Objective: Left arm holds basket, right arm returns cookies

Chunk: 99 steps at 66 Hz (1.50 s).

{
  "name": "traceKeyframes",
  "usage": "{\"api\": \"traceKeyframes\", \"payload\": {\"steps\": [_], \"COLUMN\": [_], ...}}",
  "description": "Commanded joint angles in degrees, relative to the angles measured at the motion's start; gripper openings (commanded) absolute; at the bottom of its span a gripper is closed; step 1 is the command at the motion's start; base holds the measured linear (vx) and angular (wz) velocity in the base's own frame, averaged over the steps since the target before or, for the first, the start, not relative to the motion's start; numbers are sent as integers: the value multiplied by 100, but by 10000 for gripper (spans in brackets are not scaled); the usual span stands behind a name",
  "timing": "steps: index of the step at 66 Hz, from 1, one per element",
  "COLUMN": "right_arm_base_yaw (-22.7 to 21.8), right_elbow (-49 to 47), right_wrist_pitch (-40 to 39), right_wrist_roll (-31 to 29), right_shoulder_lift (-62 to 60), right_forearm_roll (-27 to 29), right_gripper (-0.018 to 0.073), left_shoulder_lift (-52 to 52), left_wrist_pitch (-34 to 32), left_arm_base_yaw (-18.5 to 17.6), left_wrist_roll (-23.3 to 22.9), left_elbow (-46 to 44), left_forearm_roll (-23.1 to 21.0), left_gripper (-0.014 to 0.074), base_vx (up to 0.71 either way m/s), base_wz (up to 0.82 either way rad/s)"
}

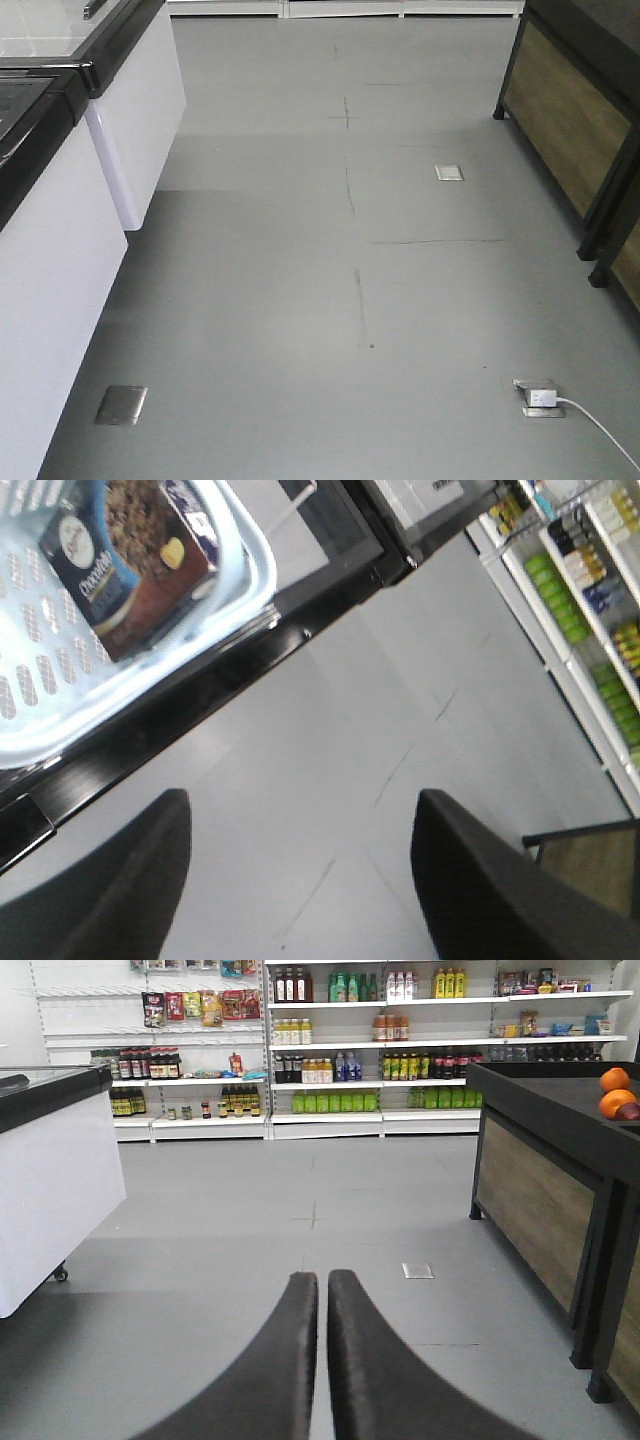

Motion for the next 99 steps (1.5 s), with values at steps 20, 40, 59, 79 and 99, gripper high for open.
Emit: {"api": "traceKeyframes", "payload": {"steps": [20,40,59,79,99], "right_arm_base_yaw": [-43,-43,-43,-43,-43], "right_elbow": [93,93,93,93,93], "right_wrist_pitch": [-416,-416,-411,-411,-411], "right_wrist_roll": [-49,-49,-49,-49,-49], "right_shoulder_lift": [-70,-70,-70,-70,-70], "right_forearm_roll": [-11,-11,-11,-11,-11], "right_gripper": [-10,-10,-10,-10,-10], "left_shoulder_lift": [920,2093,2786,3240,3636], "left_wrist_pitch": [-555,-387,-352,-329,-350], "left_arm_base_yaw": [767,767,762,612,443], "left_wrist_roll": [1015,2385,3238,3521,3250], "left_elbow": [-182,-182,-182,-364,-1249], "left_forearm_roll": [-2044,-3726,-5307,-5925,-5923], "left_gripper": [460,462,488,509,508], "base_vx": [0,0,0,0,0], "base_wz": [0,0,0,0,0]}}
